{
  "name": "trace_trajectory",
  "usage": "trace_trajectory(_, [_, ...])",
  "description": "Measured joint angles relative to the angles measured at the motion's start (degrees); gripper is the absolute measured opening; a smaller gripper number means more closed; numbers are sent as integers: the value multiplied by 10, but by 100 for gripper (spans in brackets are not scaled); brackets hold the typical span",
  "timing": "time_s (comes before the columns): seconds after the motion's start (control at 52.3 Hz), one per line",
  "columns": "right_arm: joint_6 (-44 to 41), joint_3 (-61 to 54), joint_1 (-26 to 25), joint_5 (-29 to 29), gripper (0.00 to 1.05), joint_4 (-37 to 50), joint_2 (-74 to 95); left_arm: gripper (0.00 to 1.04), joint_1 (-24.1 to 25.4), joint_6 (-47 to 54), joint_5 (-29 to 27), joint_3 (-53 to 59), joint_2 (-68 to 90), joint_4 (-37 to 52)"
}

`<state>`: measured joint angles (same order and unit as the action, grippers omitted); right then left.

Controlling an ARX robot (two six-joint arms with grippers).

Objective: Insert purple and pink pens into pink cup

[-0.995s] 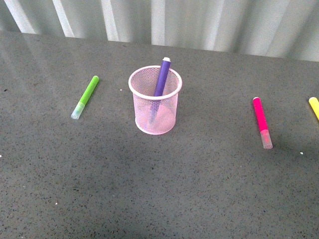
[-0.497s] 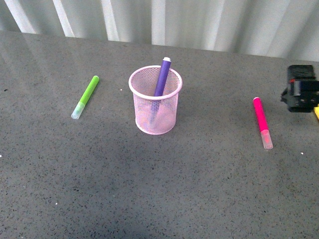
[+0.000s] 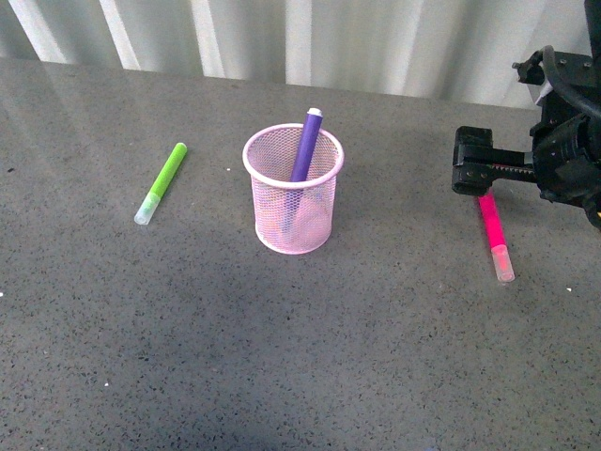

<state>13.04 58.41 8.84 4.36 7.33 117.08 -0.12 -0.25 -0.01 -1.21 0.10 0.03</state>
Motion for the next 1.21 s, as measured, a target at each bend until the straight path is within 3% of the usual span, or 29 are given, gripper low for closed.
trace_trajectory(0.689, [14, 71, 0, -5, 97, -11, 89, 98, 0, 0, 0, 0, 0, 0])
trace_trajectory(1.205, [19, 78, -7, -20, 30, -5, 97, 98, 0, 0, 0, 0, 0, 0])
